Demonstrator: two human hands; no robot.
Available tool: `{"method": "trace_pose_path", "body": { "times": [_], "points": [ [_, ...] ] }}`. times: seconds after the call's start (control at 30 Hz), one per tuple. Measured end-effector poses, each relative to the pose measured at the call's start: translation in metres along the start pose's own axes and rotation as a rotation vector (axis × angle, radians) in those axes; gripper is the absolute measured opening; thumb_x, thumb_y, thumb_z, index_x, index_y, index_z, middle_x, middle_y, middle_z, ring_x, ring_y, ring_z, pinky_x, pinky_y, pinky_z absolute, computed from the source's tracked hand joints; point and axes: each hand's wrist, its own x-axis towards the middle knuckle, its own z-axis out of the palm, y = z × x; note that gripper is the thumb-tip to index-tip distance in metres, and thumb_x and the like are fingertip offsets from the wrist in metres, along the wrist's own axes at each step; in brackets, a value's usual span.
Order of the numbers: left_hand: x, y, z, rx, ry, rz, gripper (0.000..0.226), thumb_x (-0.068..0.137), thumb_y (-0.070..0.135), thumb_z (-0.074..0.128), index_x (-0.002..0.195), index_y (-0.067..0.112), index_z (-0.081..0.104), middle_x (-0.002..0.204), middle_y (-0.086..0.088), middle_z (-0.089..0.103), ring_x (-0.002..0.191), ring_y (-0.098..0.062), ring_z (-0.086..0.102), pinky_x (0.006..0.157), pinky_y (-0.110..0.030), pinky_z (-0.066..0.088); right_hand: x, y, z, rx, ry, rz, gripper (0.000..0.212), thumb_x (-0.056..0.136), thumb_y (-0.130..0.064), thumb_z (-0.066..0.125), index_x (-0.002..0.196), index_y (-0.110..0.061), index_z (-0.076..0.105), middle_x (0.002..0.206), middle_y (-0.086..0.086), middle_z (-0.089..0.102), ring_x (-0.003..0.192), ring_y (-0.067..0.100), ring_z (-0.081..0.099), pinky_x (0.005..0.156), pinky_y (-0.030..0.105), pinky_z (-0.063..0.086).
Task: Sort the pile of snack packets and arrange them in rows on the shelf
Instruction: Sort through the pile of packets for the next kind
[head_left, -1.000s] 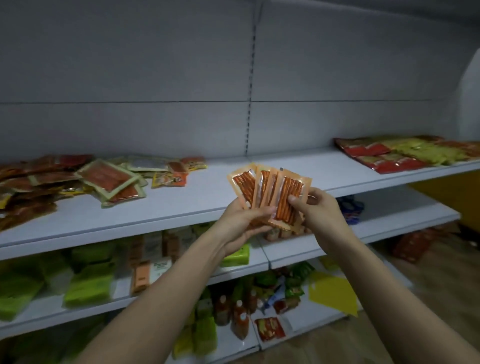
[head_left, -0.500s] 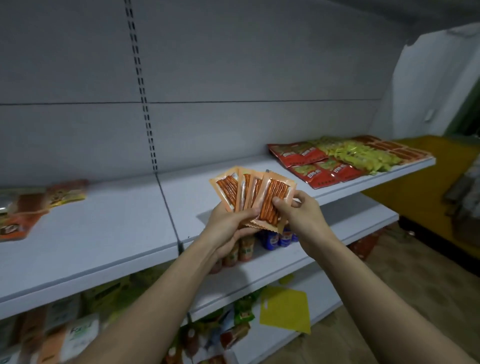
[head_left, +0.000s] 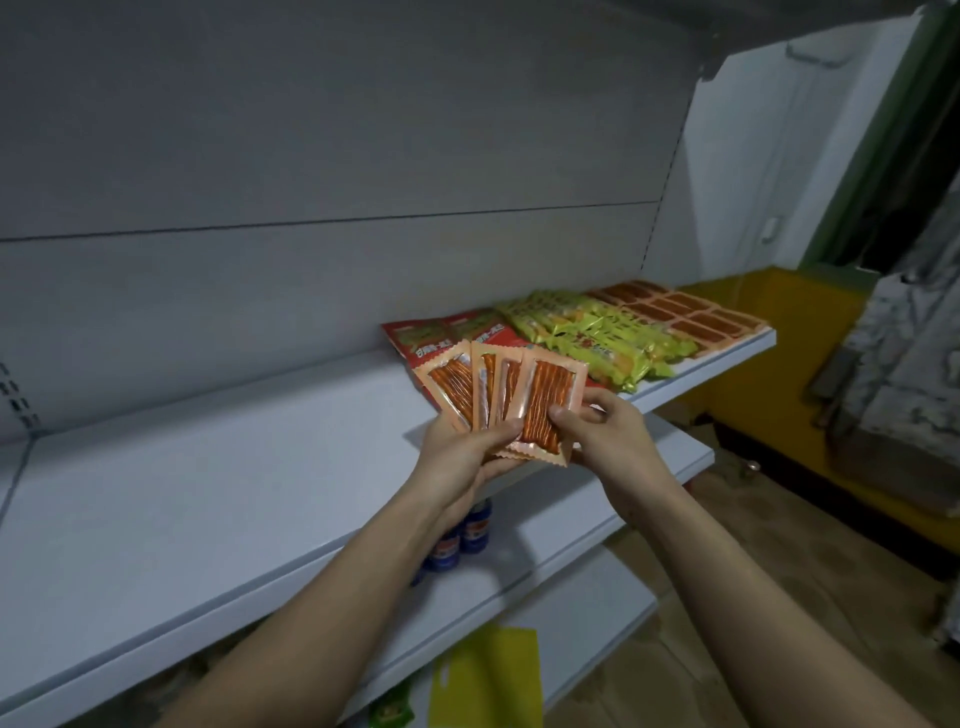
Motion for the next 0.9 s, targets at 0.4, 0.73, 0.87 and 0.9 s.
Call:
{"method": "trace_pose_path", "body": {
  "times": [0.4, 0.73, 0.87, 0.9],
  "points": [
    [0.083, -0.069, 0.204, 0.002, 0.081, 0.041, 0.035, 0.086, -0.006, 0.070, 0.117, 0.012, 0.066, 0.105, -0.008, 0.077, 0.097, -0.025, 0.075, 0.080, -0.039, 0.062, 0.107, -0.010, -0.208, 0.057, -0.106, -0.006, 0.022, 0.095, -0.007, 0.063, 0.117, -0.003, 0.060, 0.097, 0.014, 0.076, 0.084, 0.026, 0.075, 0.071, 0.035, 0.061],
    [0.177, -0.102, 0.297, -0.038, 0.123, 0.043, 0.038, 0.085, -0.004, 0.071, 0.121, 0.005, 0.064, 0.111, -0.016, 0.075, 0.100, -0.030, 0.074, 0.079, -0.040, 0.063, 0.226, -0.005, -0.308, 0.012, -0.183, -0.002, 0.019, 0.096, -0.009, 0.063, 0.114, -0.006, 0.063, 0.098, 0.010, 0.076, 0.086, 0.020, 0.075, 0.076, 0.035, 0.060],
    [0.242, -0.106, 0.313, -0.085, 0.164, 0.039, 0.037, 0.086, -0.008, 0.069, 0.120, 0.003, 0.064, 0.108, -0.016, 0.075, 0.093, -0.027, 0.075, 0.068, -0.035, 0.063, 0.291, -0.010, -0.327, -0.027, -0.138, -0.039, 0.015, 0.094, -0.010, 0.065, 0.109, -0.012, 0.064, 0.100, 0.009, 0.076, 0.086, 0.018, 0.075, 0.076, 0.034, 0.061],
    [0.261, -0.103, 0.314, -0.109, 0.178, 0.042, 0.036, 0.086, -0.009, 0.069, 0.119, 0.004, 0.064, 0.105, -0.015, 0.076, 0.091, -0.026, 0.075, 0.065, -0.034, 0.063, 0.309, -0.015, -0.333, -0.026, -0.092, -0.064, 0.011, 0.094, -0.010, 0.065, 0.104, -0.014, 0.064, 0.100, 0.008, 0.075, 0.087, 0.018, 0.074, 0.078, 0.036, 0.060]
  ]
}}
